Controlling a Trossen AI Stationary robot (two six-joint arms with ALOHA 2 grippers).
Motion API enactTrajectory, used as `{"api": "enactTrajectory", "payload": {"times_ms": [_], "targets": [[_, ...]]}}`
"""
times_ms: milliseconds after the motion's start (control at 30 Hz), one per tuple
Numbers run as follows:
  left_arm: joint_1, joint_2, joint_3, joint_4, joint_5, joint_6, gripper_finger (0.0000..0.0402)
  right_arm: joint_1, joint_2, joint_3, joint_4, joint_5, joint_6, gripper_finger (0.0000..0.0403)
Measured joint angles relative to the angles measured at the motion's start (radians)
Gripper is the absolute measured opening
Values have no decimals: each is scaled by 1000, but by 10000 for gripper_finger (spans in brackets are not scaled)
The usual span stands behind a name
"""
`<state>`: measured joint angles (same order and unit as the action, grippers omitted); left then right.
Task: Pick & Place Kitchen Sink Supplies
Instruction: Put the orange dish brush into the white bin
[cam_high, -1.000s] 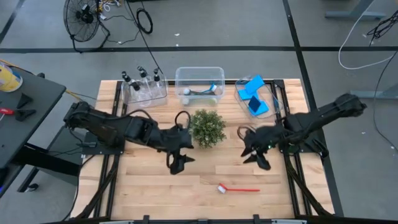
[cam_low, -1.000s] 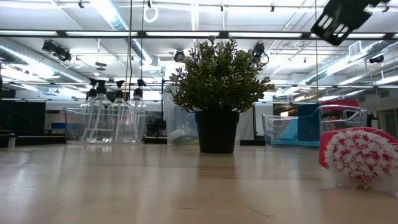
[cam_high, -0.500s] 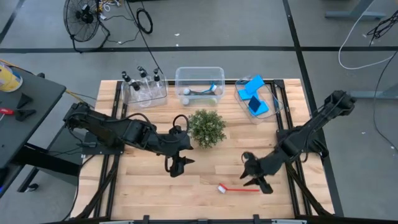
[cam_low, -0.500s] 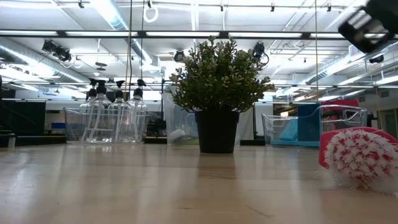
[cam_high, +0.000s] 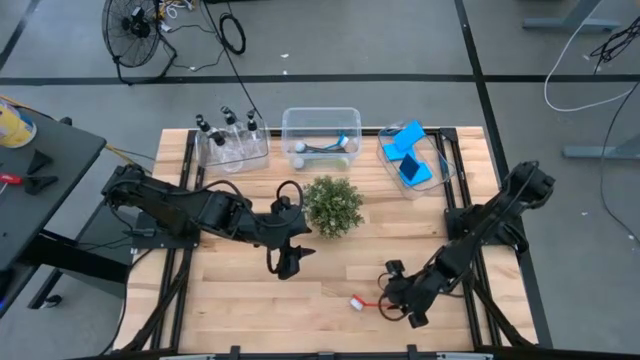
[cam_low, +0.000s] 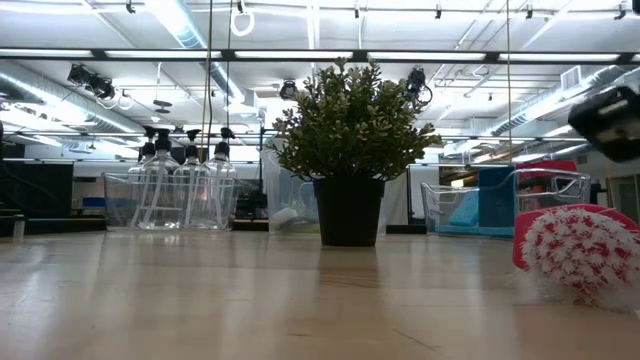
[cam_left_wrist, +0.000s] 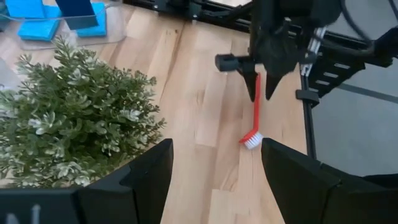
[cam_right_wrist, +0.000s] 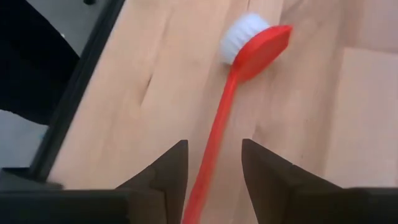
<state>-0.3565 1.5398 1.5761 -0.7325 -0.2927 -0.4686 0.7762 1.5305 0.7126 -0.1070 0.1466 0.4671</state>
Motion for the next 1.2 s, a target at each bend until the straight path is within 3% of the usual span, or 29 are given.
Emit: {"api": "enactTrajectory", "payload": {"times_ms": [300,667,1200], "targets": [[0,0,0,0,-3,0,248,14,142,0,154,-4,3,152],[0,0,0,0,-3,0,248,14,177,1,140,45,49,145],[4,0,1,9,-5,4,248,15,154,1,133,1,94,12]]}}
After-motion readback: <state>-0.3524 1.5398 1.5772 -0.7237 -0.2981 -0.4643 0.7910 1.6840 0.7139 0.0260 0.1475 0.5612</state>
